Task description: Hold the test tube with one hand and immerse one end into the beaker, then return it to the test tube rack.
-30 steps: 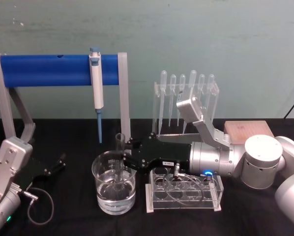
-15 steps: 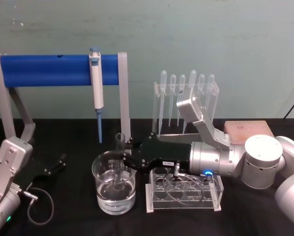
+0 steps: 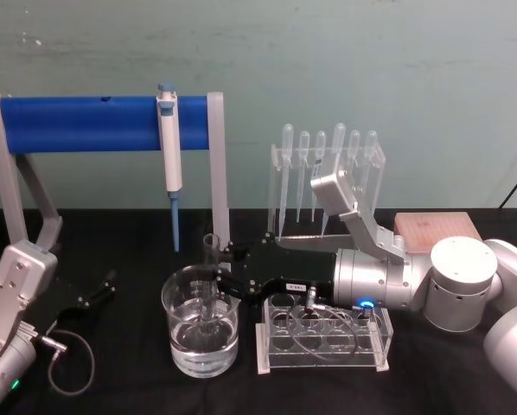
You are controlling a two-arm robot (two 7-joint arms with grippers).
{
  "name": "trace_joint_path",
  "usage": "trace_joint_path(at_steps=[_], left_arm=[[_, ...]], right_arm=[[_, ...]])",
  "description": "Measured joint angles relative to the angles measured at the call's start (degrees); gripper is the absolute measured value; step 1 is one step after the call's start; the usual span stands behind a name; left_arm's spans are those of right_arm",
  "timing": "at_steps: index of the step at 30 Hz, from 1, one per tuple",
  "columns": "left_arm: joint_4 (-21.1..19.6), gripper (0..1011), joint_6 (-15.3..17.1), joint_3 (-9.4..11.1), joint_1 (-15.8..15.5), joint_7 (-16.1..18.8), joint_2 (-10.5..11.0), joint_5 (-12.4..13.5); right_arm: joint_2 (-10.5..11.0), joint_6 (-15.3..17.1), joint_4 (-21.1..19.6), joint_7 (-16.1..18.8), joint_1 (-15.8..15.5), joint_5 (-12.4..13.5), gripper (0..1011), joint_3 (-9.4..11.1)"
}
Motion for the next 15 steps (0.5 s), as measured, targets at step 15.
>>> trace_joint_path(at_steps=[15], left_arm=[[0.00,1000,0.00,0.00,0.00,0.00,0.00,0.00]], right_arm=[[0.00,0.03,-0.01,0.00,0.00,0.00,224,0.00]])
